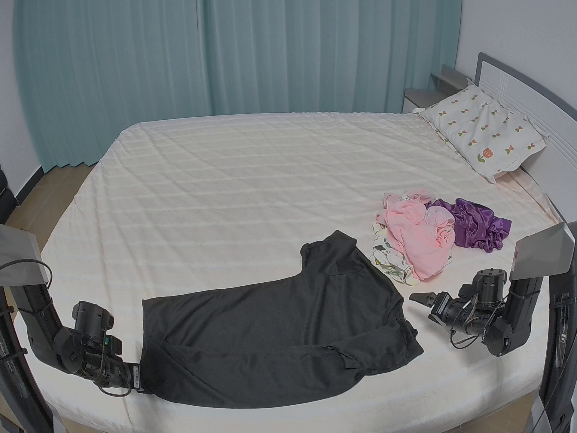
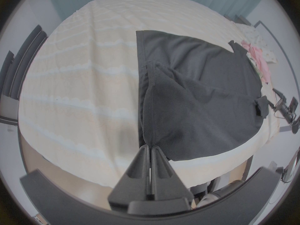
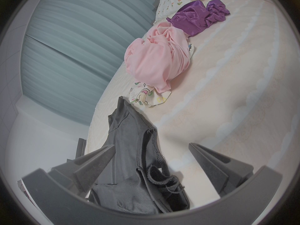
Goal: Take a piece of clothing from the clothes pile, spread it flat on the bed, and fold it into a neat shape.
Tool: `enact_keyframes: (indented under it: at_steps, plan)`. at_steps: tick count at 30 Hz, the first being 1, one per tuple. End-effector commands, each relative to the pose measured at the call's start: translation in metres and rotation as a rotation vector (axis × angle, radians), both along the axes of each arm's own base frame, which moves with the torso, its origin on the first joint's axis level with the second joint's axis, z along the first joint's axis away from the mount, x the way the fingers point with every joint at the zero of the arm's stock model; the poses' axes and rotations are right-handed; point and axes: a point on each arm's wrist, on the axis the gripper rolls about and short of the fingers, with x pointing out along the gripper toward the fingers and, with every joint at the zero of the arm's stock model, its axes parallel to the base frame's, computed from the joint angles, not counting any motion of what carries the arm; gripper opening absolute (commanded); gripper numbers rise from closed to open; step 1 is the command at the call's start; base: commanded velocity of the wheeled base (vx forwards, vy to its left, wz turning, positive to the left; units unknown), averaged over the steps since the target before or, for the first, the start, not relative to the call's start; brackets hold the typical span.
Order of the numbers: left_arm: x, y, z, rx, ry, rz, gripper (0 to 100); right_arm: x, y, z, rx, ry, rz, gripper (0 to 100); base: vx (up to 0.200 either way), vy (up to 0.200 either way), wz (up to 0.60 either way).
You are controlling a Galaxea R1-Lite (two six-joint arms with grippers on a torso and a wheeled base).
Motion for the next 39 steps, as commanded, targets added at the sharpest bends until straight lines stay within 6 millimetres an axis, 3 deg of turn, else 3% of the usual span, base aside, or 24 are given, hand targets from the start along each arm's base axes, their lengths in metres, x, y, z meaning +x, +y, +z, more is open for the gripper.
enact_keyframes:
  at_steps: [1,20,21,29,33,35,37,39]
  plan:
    - [-0.009,0.002,-0.003,0.037,0.041,-0.009,0,0.001,0.000,0.000,0.001,-0.001,0.001,100,0.000,0.000,0.00]
    - [-0.023,0.002,-0.007,0.093,0.139,-0.065,0,0.001,0.000,0.000,0.001,-0.003,-0.001,100,0.000,0.000,0.00]
    - [-0.023,0.002,-0.007,0.093,0.138,-0.065,100,0.001,0.000,0.000,0.001,-0.003,-0.001,100,0.000,0.000,0.00]
    - [-0.016,0.006,-0.002,0.081,0.091,-0.031,100,0.002,0.000,0.000,0.001,-0.004,-0.001,100,0.000,0.000,0.00]
    - [-0.005,0.013,0.015,0.048,-0.025,0.035,100,0.002,0.000,0.000,0.001,-0.006,-0.001,100,0.000,0.000,0.00]
    - [0.010,0.014,0.031,-0.061,-0.125,0.094,100,0.002,0.000,0.000,0.001,-0.006,-0.001,100,0.000,0.000,0.00]
    - [0.017,0.014,0.034,-0.089,-0.144,0.124,100,0.002,0.000,0.000,0.001,-0.006,-0.001,100,0.000,0.000,0.00]
    - [0.045,0.013,0.039,-0.150,-0.205,0.211,100,0.002,0.001,0.000,0.001,-0.006,0.004,100,0.000,0.000,0.00]
